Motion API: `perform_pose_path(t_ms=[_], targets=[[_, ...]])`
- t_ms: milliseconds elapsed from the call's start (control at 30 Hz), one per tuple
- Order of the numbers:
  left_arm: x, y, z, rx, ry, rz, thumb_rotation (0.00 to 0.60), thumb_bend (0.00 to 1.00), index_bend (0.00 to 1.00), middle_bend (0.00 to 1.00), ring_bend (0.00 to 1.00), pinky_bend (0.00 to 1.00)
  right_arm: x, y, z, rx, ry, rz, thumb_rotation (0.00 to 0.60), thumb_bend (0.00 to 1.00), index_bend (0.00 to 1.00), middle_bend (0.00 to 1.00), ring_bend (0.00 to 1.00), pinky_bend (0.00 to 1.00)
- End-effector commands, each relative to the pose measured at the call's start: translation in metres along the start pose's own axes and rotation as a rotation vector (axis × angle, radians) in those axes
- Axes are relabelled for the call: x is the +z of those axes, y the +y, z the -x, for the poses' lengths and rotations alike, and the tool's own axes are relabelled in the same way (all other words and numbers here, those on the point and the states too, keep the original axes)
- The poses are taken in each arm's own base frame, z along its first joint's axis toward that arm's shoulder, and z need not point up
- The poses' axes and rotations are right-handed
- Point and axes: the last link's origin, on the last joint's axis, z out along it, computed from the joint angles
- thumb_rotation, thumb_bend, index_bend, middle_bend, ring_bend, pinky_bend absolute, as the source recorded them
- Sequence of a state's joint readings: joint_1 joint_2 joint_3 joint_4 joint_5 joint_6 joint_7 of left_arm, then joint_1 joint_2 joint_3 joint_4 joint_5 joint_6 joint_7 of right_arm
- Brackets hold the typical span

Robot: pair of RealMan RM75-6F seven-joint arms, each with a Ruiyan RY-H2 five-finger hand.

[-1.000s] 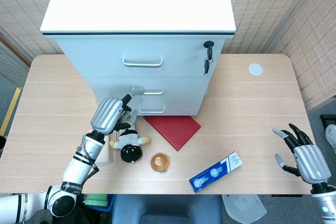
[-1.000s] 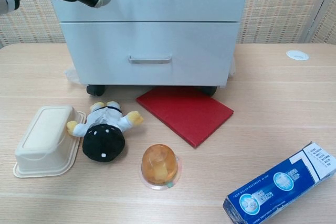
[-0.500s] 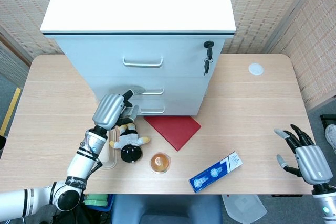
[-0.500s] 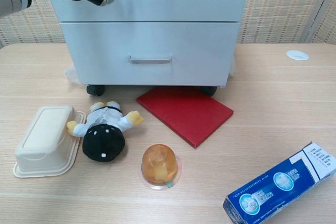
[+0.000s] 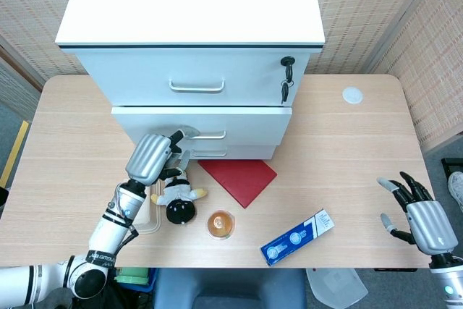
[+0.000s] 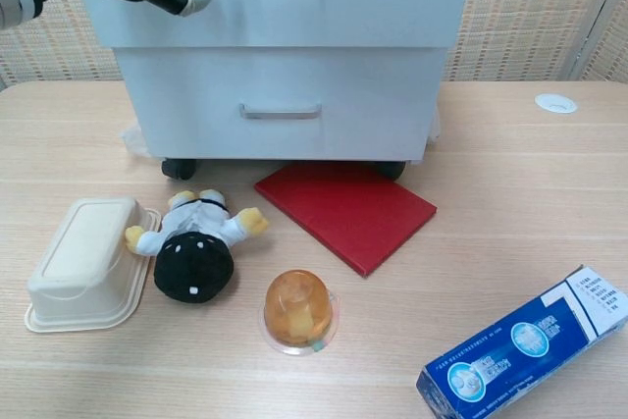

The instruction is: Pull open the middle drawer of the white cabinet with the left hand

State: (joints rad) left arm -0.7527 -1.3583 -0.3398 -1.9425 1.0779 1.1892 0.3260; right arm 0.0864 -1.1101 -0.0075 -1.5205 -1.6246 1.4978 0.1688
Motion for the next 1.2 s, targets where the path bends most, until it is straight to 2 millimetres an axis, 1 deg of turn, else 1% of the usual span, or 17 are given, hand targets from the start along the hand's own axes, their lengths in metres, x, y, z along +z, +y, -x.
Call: perform_pose_path(t_ms=[33, 1200], targets=[[-0.005, 0.001, -0.001, 0.009, -0.002, 0.006, 0.6, 0.53, 0.29, 0.95, 1.0, 1.0, 0.0, 0.0, 0.0, 0.0, 0.0, -0.001, 0.6, 0.33, 0.17, 0.22, 0.11, 0.14], [-0.057, 0.021, -0.003, 0.054, -0.057, 0.096, 0.6, 0.53, 0.32, 0.95, 1.0, 1.0, -0.002, -0.002, 0.002, -0.001, 0.001, 0.003, 0.6, 0.33, 0.17, 0.22, 0.11, 0.14]])
